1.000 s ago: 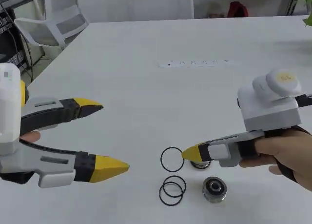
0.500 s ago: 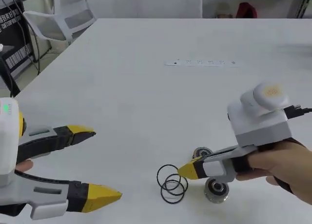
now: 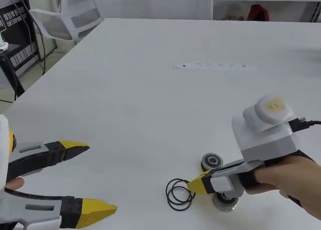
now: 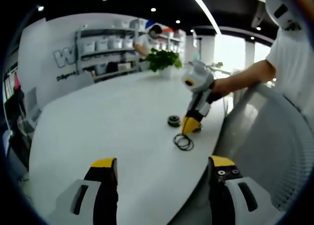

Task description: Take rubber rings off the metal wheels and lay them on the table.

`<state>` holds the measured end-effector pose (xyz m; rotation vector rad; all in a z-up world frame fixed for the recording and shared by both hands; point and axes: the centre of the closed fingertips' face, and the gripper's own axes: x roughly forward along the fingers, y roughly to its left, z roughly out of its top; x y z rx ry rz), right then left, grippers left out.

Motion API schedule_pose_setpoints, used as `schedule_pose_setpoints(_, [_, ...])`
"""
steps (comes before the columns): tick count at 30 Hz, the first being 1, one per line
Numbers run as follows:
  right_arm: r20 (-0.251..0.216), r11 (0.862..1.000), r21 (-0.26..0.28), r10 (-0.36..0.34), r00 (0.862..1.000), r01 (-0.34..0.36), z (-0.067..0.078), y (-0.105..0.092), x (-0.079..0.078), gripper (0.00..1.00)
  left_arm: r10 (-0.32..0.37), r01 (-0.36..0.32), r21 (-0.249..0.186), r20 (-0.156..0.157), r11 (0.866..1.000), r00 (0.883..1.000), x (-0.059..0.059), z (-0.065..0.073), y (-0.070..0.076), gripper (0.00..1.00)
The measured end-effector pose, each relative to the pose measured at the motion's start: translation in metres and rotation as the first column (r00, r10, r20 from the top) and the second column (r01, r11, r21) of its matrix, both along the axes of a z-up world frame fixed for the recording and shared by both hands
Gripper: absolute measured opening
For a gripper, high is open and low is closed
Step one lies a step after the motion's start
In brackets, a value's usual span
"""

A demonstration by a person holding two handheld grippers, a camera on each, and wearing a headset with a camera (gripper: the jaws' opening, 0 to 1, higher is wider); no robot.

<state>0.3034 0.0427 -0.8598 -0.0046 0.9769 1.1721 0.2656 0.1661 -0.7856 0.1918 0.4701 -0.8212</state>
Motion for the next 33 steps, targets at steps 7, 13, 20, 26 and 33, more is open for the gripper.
schedule_pose_setpoints(7, [0.02, 1.0, -0.022, 0.012, 1.0, -0.012, -0.002, -0.002, 0.001, 0.0, 0.004, -0.004, 0.003, -0.002, 1.0, 1.0, -0.003, 0.002, -0.002, 0.76])
schedule_pose_setpoints(13, [0.028, 1.0, -0.022, 0.005, 1.0, -0.004, -0.001, -0.003, 0.004, 0.0, 0.003, -0.003, 0.007, 0.0, 1.0, 1.0, -0.003, 0.004, -0.004, 0.76])
schedule_pose_setpoints(20, [0.047, 1.0, -0.026, -0.007, 0.999, 0.008, -0.001, -0.005, 0.008, 0.0, -0.004, 0.004, 0.006, -0.002, 1.0, 1.0, -0.003, 0.004, -0.007, 0.76])
schedule_pose_setpoints(26, [0.044, 1.0, -0.023, -0.001, 0.999, 0.002, -0.001, -0.005, 0.007, 0.03, -0.003, 0.003, 0.012, -0.007, 1.0, 1.0, -0.004, 0.003, -0.005, 0.76])
schedule_pose_setpoints(33, [0.069, 1.0, -0.028, 0.001, 0.998, 0.001, 0.0, -0.006, 0.01, 0.05, 0.0, 0.001, 0.014, -0.01, 1.0, 1.0, -0.004, 0.002, -0.005, 0.76])
